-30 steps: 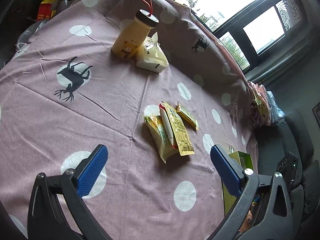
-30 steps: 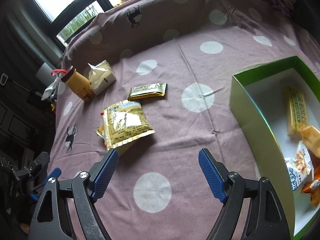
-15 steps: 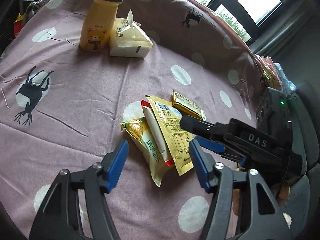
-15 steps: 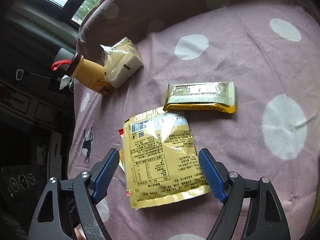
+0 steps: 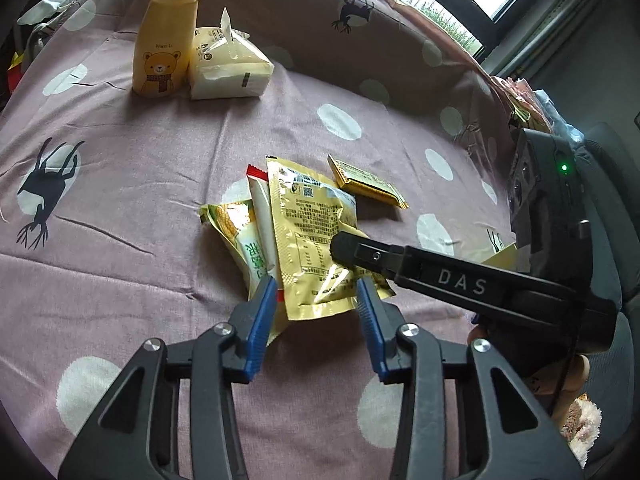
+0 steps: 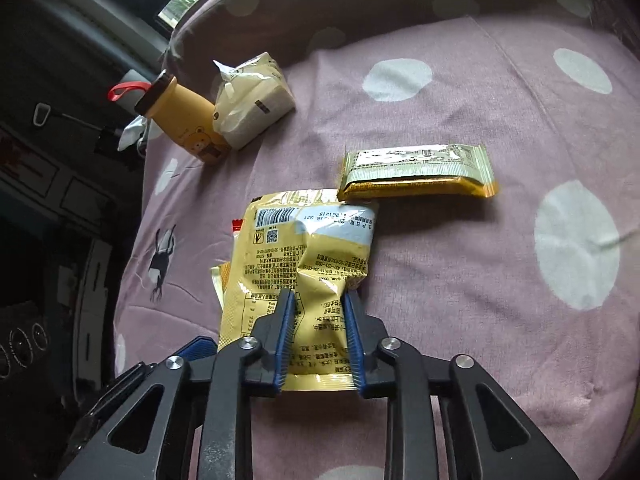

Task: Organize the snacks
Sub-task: 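Grasp the crumpled yellow snack bag with the right tool, then lift and carry the yellow snack bag with the right tool over the box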

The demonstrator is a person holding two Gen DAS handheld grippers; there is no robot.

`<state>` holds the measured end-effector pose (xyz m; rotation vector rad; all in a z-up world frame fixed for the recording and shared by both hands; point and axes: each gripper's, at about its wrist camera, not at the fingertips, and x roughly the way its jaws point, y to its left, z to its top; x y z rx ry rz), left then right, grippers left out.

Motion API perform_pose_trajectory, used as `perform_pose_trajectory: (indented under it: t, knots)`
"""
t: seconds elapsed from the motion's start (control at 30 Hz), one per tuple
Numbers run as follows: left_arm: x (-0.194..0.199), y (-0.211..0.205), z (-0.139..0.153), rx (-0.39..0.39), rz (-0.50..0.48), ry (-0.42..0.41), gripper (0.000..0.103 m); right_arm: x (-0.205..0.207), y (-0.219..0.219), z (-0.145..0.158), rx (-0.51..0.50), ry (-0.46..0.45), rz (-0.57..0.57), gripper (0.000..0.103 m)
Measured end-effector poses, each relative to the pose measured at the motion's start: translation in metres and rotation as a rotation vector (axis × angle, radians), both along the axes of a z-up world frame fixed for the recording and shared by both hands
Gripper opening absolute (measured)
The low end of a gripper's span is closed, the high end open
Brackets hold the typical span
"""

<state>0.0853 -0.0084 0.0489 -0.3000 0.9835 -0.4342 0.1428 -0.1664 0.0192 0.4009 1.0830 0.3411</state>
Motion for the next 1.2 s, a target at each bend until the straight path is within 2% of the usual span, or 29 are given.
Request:
perform_pose_trajectory:
  t: [0.2,0.3,0.4,0.53,0.7,0.9,0.97,1.07,1.2]
  knots:
    - [-0.016,0.003,0.004,-0.013,-0.015,-0.013,0.04,-0.022,0.004,0.011,-0.02,-0.025,-0.001,0.02]
    - [-0.027,0.006,0.007,-0.022,-0.029,-0.021,0.04,-0.035,0.003,0.017,0.001,-0.039,-0.002,0.019]
    - [-0.038,0.006,0.007,-0.022,-0.055,-0.008,0.04,-0.053,0.001,0.021,0.018,-0.052,-0.003,0.019]
    - [-0.055,0.004,0.004,-0.049,-0.096,0.022,0.04,-0.079,0.003,0.02,-0.017,-0.046,0.016,0.019]
    - [-0.08,-0.007,-0.006,-0.015,-0.134,0.042,0.04,-0.105,0.003,0.011,-0.068,0.006,0.023,0.019]
    - [-0.081,-0.016,-0.017,-0.027,-0.125,0.087,0.041,-0.112,-0.003,-0.004,-0.073,0.062,-0.003,0.019]
    - [-0.085,-0.02,-0.012,-0.033,-0.136,0.07,0.041,-0.114,-0.004,-0.001,-0.068,0.056,0.001,0.019]
    - [-0.092,-0.026,0.004,-0.012,-0.142,0.001,0.04,-0.12,-0.004,0.012,-0.08,0.007,0.001,0.019]
    - [-0.097,-0.031,0.023,-0.033,-0.152,-0.044,0.04,-0.13,-0.014,0.033,-0.035,-0.057,-0.018,0.019]
